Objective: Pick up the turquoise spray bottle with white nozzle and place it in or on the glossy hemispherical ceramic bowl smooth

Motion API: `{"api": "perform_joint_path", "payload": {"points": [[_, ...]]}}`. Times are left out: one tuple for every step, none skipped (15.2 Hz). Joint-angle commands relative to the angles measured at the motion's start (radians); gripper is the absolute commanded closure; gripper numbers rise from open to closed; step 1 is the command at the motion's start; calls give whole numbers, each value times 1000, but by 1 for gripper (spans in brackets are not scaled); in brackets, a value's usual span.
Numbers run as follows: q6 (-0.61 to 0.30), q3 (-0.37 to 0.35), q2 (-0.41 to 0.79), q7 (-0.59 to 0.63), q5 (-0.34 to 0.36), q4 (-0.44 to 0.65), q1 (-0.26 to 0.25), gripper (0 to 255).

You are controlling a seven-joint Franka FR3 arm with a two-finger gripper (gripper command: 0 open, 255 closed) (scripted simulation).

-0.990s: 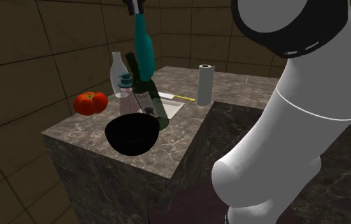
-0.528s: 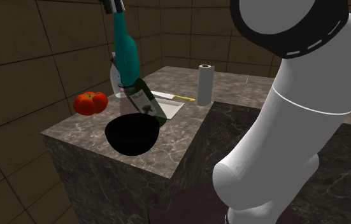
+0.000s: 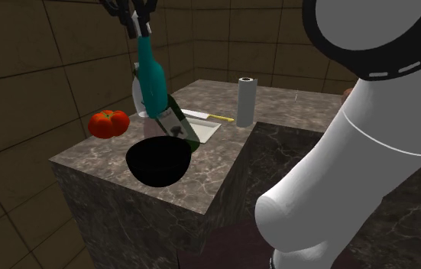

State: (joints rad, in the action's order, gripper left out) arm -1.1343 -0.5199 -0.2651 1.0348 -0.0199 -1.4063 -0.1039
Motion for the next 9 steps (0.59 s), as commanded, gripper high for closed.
{"api": "perform_joint_path", "payload": {"points": [[-34,9,-23,-8,-9,-54,-1,255],[-49,13,-35,-11,-14,-79,-2,255],[-65,16,-46,-14,-18,-105,-3,255],[-80,19,-56,-16,-22,-129,-4,255],[-95,22,-66,-19,-25,-153,-5,255],[-110,25,-76,-21,-29,-177,-6,255],[-124,27,-85,-23,-32,-200,-8,255],[-139,29,-94,-25,-35,-223,-9,255],[-153,31,-103,-27,-38,-245,-10,255]]}}
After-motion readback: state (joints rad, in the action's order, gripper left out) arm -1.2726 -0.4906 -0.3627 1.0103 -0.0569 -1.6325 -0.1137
